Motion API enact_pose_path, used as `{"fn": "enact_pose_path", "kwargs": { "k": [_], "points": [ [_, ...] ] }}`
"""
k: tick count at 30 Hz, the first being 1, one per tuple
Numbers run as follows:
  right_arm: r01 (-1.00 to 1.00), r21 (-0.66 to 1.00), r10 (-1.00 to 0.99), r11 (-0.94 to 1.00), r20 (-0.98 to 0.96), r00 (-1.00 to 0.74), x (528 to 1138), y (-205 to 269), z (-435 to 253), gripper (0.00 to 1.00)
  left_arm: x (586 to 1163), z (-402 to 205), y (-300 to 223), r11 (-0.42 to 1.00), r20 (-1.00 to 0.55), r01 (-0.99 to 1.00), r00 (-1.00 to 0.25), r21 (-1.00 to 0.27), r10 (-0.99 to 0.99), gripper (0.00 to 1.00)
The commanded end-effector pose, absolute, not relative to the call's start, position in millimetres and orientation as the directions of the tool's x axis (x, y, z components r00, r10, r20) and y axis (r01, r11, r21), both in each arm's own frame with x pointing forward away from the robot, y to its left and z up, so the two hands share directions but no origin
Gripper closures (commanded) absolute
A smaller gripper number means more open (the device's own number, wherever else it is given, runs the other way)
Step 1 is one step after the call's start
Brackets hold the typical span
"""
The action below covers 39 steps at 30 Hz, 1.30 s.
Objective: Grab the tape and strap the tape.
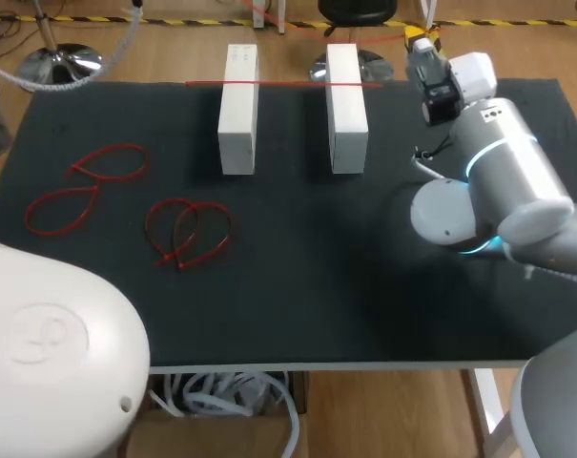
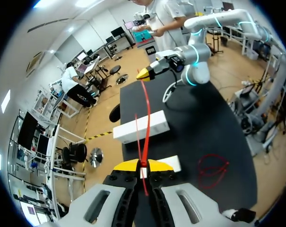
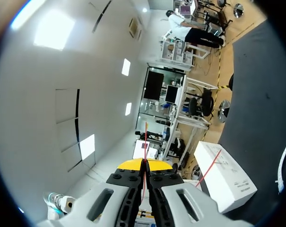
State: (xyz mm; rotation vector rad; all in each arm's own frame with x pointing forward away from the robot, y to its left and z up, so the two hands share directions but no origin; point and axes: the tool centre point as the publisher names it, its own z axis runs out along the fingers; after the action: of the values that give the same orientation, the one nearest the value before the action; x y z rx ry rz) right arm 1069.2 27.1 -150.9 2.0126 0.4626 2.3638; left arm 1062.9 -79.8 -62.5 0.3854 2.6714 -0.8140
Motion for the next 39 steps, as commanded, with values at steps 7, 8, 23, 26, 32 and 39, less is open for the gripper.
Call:
{"fn": "enact_pose_path", "kwargs": {
  "k": [7, 8, 23, 26, 32, 39],
  "points": [
    [0.223, 0.301, 0.259, -0.927, 0.945, -0.200, 1075, 29, -150, 1.00, 1060, -63, -81, 0.820, -0.365, 0.368, -0.907, -0.439, 0.211, 1.00],
    [0.226, 0.303, 0.262, -0.926, 0.945, -0.195, 1075, 29, -151, 1.00, 1060, -64, -83, 0.833, -0.343, 0.389, -0.903, -0.392, 0.260, 1.00],
    [0.248, 0.383, 0.337, -0.890, 0.918, -0.210, 1070, 30, -158, 1.00, 1039, -94, -63, 0.906, -0.108, 0.423, -0.901, -0.005, 0.420, 1.00],
    [0.256, 0.399, 0.352, -0.881, 0.912, -0.209, 1069, 30, -159, 1.00, 1035, -102, -60, 0.918, -0.083, 0.397, -0.914, 0.007, 0.396, 1.00],
    [0.280, 0.439, 0.388, -0.854, 0.895, -0.221, 1067, 35, -160, 1.00, 1039, -103, -65, 0.925, -0.097, 0.379, -0.920, 0.020, 0.379, 1.00],
    [0.299, 0.458, 0.404, -0.837, 0.886, -0.228, 1066, 40, -161, 1.00, 1045, -78, -81, 0.914, -0.178, 0.405, -0.898, 0.022, 0.402, 1.00]
  ]
}}
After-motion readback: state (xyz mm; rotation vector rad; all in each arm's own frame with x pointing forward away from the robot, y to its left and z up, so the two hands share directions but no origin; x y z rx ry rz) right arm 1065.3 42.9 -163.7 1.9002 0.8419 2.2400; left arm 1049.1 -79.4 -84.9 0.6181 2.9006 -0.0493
